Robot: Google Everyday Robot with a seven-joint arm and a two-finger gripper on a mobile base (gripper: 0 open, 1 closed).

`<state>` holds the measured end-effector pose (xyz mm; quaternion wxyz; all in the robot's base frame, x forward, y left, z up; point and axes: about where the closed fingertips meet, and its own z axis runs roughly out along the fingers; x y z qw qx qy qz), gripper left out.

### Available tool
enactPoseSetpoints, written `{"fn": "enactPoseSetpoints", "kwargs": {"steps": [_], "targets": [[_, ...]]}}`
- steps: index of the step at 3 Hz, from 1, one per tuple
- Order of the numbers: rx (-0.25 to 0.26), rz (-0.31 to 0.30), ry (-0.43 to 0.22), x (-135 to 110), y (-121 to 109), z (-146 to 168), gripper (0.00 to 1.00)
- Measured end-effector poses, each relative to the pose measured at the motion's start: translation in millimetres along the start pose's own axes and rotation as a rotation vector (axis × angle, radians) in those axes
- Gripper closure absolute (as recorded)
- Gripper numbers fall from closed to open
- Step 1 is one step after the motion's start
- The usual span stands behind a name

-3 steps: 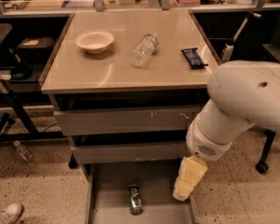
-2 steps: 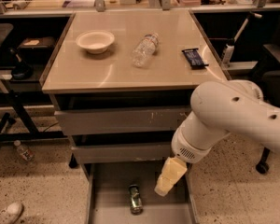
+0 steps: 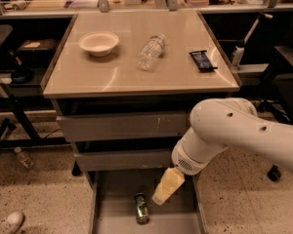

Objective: Pick green can from bottom drawer and place on counter

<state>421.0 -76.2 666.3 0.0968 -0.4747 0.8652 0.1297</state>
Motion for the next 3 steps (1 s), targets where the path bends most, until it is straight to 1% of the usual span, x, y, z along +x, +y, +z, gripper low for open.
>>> {"fn": "enactPoseSetpoints", "kwargs": {"steps": [1,2,3], "targets": [[-0.015,0.015,-0.018,3.3,6.2,9.3,0.0],[-0.094,0.088,-0.045,9.8,33.9,63.3,0.0],[-0.132,0.168,-0.076,19.6,43.4,116.7,0.0]]}}
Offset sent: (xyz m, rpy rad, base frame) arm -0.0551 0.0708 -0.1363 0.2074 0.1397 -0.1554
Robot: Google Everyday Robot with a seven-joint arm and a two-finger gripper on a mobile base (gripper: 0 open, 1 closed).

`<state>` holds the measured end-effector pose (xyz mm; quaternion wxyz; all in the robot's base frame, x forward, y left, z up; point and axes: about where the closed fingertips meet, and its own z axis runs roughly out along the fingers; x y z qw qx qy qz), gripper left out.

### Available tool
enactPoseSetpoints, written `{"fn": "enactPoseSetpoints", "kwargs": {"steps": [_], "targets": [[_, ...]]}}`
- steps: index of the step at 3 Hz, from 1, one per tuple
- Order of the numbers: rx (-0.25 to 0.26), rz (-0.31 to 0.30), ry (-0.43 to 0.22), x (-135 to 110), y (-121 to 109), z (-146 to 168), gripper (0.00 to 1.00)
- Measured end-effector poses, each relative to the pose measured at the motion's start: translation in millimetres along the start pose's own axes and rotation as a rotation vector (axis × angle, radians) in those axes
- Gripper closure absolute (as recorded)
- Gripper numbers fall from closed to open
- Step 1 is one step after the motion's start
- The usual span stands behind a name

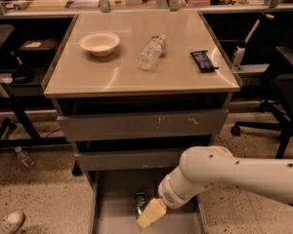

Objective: Pick green can from bottom drawer and place on counter

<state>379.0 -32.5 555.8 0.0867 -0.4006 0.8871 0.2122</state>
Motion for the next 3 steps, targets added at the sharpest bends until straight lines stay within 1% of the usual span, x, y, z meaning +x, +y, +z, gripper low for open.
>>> {"fn": "enactPoseSetpoints", "kwargs": {"steps": [1,2,3], "targets": [[-0.048,0.07,0.003,13.7,0.2,47.5,0.0],[-0.054,0.077,-0.002,13.8,0.1,52.3,0.0],[-0.083,0.085,-0.015,15.2,3.9,64.6,0.0]]}}
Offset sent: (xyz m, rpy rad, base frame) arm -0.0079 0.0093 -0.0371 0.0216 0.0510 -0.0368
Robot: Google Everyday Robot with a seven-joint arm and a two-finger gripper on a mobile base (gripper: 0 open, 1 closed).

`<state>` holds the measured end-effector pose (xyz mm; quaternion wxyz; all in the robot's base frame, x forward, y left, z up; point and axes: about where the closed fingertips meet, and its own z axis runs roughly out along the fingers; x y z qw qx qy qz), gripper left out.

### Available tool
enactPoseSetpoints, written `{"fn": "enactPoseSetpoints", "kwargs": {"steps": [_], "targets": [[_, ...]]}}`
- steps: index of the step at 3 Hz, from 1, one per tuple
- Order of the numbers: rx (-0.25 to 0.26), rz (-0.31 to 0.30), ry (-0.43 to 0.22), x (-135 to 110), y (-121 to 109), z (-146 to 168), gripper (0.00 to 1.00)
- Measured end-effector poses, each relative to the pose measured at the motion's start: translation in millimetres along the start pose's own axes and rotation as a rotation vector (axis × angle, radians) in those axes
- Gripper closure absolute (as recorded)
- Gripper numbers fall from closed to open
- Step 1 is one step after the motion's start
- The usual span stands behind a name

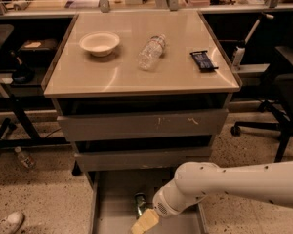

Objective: Pick green can from bottom drawer and place on counter

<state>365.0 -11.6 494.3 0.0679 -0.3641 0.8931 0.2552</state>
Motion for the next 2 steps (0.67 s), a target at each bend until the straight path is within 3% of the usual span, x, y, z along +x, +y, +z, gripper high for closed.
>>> {"fn": "enactPoseSetpoints", "kwargs": {"steps": [1,2], "targets": [[-0.06,0.043,-0.016,6.6,2.7,54.3,0.0],[-0.099,0.113,-0.055,14.0,-11.1,113.7,0.0]]}}
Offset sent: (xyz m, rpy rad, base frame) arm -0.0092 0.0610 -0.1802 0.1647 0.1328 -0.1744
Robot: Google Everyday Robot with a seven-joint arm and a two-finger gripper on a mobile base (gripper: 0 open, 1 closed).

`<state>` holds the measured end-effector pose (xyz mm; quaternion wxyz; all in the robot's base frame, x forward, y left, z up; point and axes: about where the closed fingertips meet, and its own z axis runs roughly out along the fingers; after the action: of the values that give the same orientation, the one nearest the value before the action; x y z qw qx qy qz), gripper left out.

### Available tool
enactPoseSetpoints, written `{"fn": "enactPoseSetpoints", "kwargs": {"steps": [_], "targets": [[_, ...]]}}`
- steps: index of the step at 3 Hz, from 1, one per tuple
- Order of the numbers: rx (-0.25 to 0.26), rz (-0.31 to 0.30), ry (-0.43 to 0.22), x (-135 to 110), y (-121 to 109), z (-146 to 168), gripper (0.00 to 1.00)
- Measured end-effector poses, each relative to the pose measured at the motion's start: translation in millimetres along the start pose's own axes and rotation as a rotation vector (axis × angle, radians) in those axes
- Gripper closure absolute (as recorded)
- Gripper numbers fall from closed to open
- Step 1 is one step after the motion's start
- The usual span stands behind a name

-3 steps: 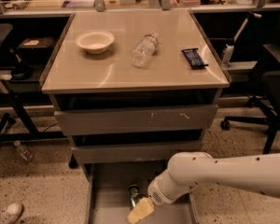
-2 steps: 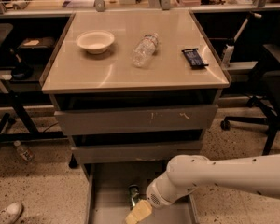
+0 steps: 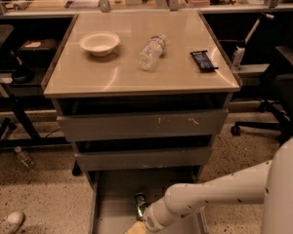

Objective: Pick green can from bottom drawer and place on counter

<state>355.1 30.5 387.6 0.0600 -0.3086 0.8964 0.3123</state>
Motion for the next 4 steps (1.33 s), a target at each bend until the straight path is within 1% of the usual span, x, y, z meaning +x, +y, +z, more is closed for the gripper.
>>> {"fn": "enactPoseSetpoints", "kwargs": {"steps": [1,2,3,4], "targets": [[-0.037,0.097,-0.008,14.3,-36.4,74.2,0.0],[-0.043,0.104,-0.006,16.4,-36.0,78.1,0.0],[-0.037,0.082,-0.003,8.7,-46.4,102.1,0.0],[-0.012,0.089,-0.055,-6.8,-73.7,119.0,0.0]]}}
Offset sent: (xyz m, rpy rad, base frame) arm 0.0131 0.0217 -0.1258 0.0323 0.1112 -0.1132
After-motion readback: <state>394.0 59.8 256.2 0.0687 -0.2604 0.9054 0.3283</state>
